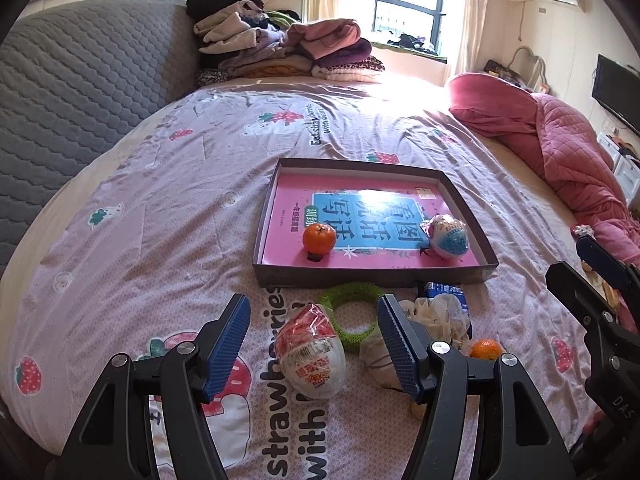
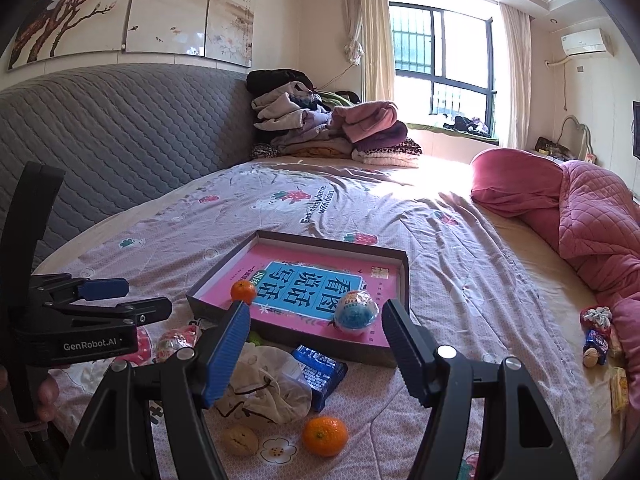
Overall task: Organize objects
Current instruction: 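Withdraw both open tools from the tray back toward the remaining items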
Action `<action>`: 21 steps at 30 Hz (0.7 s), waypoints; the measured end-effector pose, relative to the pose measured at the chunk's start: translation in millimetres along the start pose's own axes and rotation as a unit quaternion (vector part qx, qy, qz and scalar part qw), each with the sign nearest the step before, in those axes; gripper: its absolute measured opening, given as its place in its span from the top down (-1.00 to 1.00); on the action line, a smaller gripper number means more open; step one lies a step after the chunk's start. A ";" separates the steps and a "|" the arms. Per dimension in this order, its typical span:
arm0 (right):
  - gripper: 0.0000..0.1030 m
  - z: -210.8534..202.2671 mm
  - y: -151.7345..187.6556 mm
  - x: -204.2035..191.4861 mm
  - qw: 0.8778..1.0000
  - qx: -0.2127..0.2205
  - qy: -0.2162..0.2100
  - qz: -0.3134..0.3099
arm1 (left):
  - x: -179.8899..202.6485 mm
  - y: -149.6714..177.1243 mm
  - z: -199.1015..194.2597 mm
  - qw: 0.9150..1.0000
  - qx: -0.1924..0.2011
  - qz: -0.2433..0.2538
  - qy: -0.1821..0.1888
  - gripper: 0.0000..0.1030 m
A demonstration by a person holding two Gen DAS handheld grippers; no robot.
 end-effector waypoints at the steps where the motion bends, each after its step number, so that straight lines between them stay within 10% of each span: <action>1: -0.32 0.8 2.1 0.5 1.000 -0.003 0.000 0.001 | -0.4 1.7 0.5 1.000 -0.001 0.000 -0.001 -0.31; 21: -0.32 24.0 34.5 -26.0 0.998 -0.050 -0.012 -0.032 | -9.8 34.0 21.6 0.999 -0.040 0.006 -0.008 -0.31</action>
Point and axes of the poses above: each gripper's, at about its wrist camera, not at the fingertips, and z roughly the way its jaws point, x to its right, y to its underside, the point moved 5 cm from there along z, roughly the way its jaws point, and after that the axes turned 4 degrees about -x, right-handed, at the moved point
